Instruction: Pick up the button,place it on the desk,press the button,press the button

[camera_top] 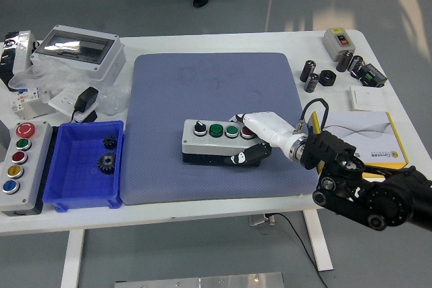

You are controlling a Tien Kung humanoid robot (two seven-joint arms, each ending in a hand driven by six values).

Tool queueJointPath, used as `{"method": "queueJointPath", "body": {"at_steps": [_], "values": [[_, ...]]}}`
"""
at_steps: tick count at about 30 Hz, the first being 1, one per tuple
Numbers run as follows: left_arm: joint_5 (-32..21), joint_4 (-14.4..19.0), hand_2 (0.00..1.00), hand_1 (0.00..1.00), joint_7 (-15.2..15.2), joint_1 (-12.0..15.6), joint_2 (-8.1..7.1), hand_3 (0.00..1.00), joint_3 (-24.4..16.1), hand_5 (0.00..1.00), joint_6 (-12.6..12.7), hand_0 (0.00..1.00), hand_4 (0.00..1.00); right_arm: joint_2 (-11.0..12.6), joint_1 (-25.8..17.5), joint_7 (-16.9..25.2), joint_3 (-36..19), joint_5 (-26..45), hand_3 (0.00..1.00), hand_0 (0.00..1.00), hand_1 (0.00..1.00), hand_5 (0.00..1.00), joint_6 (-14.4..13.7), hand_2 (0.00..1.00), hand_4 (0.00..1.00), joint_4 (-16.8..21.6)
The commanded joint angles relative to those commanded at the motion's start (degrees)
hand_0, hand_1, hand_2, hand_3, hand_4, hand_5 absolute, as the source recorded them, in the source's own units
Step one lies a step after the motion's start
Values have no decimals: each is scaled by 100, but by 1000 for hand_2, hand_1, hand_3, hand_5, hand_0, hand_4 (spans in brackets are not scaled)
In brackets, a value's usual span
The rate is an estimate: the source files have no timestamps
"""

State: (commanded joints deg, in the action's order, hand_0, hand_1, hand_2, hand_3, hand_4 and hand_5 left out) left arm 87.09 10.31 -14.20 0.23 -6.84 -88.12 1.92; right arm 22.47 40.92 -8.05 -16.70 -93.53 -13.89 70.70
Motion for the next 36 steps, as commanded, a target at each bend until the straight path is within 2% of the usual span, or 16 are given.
{"method": "queueJointPath", "body": {"at_steps": [4,5,10,11,16,17,22,23,34,36], "values": [[2,0,566,587,-1,-8,-1,601,3,270,-5,619,546,10,-10,12,-31,86,498,364,493,2,10,473,270,5],[4,0,565,587,0,-11,-1,601,1,270,-6,619,545,13,-13,15,-38,100,659,625,662,2,8,647,305,7],[0,0,565,587,2,-21,-2,601,11,270,-9,619,545,24,-9,42,-40,145,659,625,662,2,-22,647,305,21],[0,0,565,586,3,-22,-2,600,9,272,-9,619,548,26,-5,46,-35,150,722,788,761,28,-26,749,331,24],[-2,0,565,586,-1,-23,-4,600,9,272,-9,619,548,38,32,60,8,161,722,788,761,28,-48,749,331,45],[-1,0,565,587,-2,-22,-5,599,8,272,-8,619,547,40,40,60,19,166,818,860,812,2,-46,818,384,49],[-2,0,565,587,-10,-20,-7,599,11,272,-11,619,547,47,60,63,38,191,818,860,812,2,-40,818,384,56],[1,0,565,587,-12,-21,-7,599,8,270,-11,619,544,47,63,63,39,193,882,879,827,2,-41,832,442,56],[-5,0,564,586,-10,-17,-4,598,15,269,-23,618,541,70,64,66,17,302,894,882,832,2,-20,834,451,69],[0,0,564,584,-9,-15,-5,599,9,266,-23,619,539,87,61,71,4,354,899,883,836,7,-10,835,482,82]]}}
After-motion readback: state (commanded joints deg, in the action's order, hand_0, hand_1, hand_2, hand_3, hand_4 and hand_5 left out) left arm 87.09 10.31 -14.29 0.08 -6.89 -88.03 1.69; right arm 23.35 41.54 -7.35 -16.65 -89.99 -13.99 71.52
